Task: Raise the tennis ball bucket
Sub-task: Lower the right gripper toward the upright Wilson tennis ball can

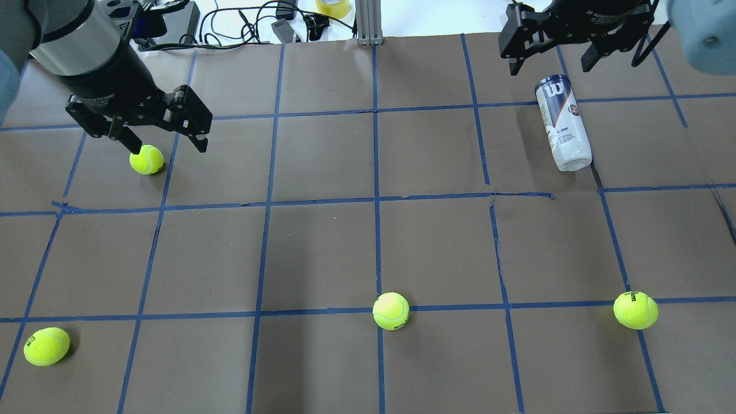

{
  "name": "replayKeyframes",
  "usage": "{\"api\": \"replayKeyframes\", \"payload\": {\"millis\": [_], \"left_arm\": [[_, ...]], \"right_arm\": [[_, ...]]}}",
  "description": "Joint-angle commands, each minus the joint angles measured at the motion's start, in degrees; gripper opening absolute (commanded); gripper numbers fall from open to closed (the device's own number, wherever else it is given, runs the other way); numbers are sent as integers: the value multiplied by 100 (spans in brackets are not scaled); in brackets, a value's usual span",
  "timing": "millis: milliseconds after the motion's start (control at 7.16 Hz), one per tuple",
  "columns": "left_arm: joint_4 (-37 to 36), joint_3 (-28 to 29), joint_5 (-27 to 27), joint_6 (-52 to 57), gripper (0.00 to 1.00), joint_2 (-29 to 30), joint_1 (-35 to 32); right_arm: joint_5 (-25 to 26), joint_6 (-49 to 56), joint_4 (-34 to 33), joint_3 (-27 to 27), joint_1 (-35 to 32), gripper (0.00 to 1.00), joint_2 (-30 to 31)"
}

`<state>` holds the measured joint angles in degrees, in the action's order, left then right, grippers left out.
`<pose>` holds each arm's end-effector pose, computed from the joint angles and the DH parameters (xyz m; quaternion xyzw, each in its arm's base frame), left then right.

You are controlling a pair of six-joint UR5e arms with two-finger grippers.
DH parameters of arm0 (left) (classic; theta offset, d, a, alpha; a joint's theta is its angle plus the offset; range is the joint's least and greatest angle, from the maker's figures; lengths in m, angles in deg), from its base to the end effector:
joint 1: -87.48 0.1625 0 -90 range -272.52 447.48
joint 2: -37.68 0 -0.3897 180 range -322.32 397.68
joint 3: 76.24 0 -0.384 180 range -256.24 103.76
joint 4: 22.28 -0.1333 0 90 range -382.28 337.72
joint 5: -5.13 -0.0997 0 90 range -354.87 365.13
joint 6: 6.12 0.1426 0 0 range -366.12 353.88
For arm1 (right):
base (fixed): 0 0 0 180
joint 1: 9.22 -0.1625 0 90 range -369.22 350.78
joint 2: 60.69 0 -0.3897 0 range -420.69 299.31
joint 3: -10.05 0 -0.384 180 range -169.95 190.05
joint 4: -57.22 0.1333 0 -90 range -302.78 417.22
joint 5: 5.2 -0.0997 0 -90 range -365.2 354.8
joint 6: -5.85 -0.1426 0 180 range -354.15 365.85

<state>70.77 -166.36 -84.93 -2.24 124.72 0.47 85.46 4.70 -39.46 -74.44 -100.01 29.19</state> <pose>-0.1088 -0.4689 0.4277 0.0078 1.0000 0.0019 0.0004 0.1387 -0.5086 0.4697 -0.0037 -0.9944 0.1052 0.0039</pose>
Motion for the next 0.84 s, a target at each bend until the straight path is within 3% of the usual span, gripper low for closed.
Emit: {"api": "replayKeyframes", "payload": {"millis": [0, 698], "left_arm": [[46, -14, 32, 25, 100, -55, 8], [73, -32, 6, -36, 100, -81, -10]], "right_arm": [[4, 9, 9, -154, 0, 100, 38], [22, -52, 8, -235, 9, 100, 56]]}}
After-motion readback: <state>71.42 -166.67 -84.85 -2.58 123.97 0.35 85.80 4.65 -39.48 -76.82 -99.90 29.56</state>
